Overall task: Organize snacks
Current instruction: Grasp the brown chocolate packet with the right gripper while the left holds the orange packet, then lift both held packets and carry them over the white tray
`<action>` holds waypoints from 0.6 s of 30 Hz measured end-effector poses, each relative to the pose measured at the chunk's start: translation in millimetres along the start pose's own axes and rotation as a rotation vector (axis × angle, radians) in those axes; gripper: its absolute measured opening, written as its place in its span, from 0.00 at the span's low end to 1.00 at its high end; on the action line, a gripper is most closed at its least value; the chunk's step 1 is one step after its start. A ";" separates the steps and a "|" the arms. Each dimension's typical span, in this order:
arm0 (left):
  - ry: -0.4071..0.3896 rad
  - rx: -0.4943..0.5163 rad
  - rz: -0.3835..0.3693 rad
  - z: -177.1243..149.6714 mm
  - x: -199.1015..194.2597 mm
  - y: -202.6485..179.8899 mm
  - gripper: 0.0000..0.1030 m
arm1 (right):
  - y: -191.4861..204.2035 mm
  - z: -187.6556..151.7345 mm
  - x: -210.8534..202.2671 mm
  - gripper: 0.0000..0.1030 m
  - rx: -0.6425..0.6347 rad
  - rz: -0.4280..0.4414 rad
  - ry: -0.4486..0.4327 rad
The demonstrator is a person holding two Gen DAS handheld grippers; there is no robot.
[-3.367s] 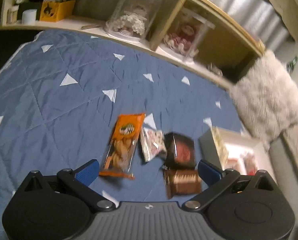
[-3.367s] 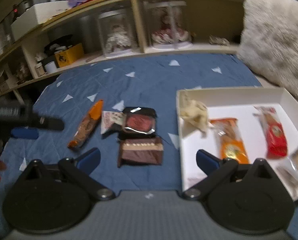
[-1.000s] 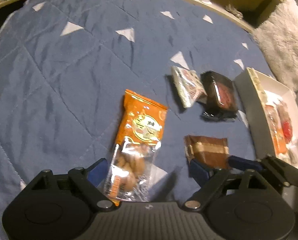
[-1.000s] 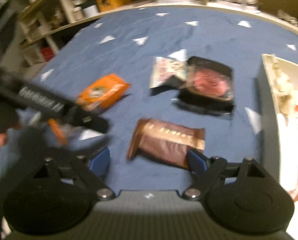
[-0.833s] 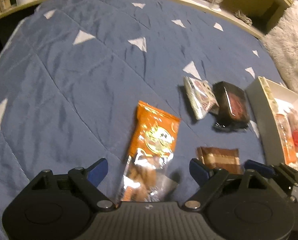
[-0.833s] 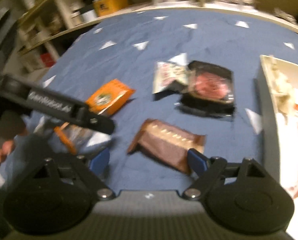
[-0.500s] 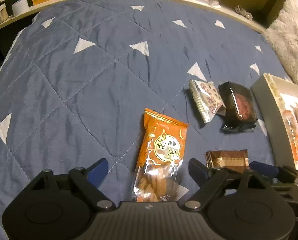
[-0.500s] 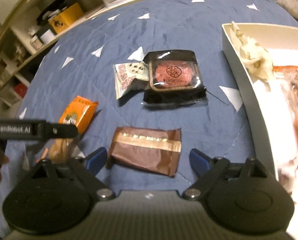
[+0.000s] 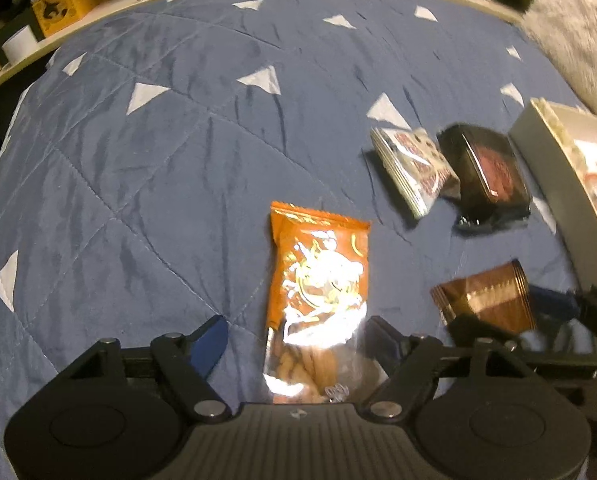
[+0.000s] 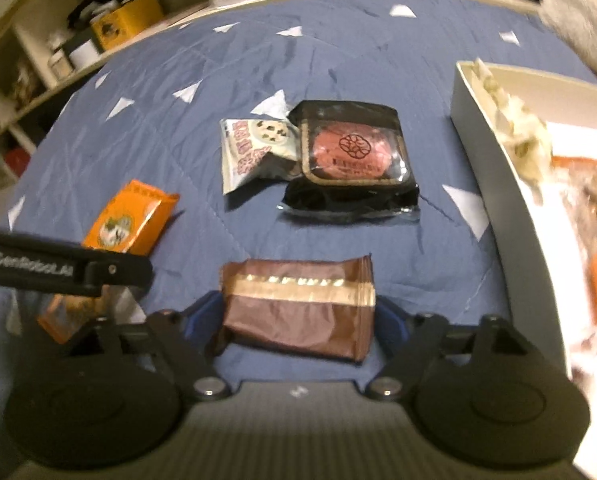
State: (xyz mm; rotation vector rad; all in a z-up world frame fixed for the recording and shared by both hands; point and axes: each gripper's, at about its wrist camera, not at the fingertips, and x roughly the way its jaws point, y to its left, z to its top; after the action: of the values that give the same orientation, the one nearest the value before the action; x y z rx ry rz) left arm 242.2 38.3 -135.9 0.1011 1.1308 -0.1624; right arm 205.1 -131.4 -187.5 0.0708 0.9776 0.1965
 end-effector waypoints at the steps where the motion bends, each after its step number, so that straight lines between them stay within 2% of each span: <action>1: 0.000 0.005 0.003 -0.6 -1.0 -1.4 0.69 | -0.4 -0.5 -1.5 0.74 -0.007 0.005 -0.002; 5: -0.005 0.024 -0.013 -1.9 -6.5 -4.5 0.45 | -2.6 -3.0 -8.6 0.66 -0.028 0.027 -0.010; 7: -0.009 0.030 -0.026 -3.6 -8.6 -5.5 0.44 | -3.5 -4.6 -12.0 0.62 -0.035 0.040 -0.013; 13: -0.038 0.022 -0.023 -11.0 -18.1 -6.0 0.41 | -9.5 -4.4 -24.1 0.61 -0.033 0.072 -0.026; 18: -0.113 -0.014 -0.021 -10.9 -39.9 -5.9 0.41 | -13.9 2.3 -40.8 0.61 -0.031 0.073 -0.073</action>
State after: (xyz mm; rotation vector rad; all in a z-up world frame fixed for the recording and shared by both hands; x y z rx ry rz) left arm 214.9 37.4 -104.4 0.0670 1.0201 -0.1771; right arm 186.7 -153.0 -155.0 0.0853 0.9002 0.2745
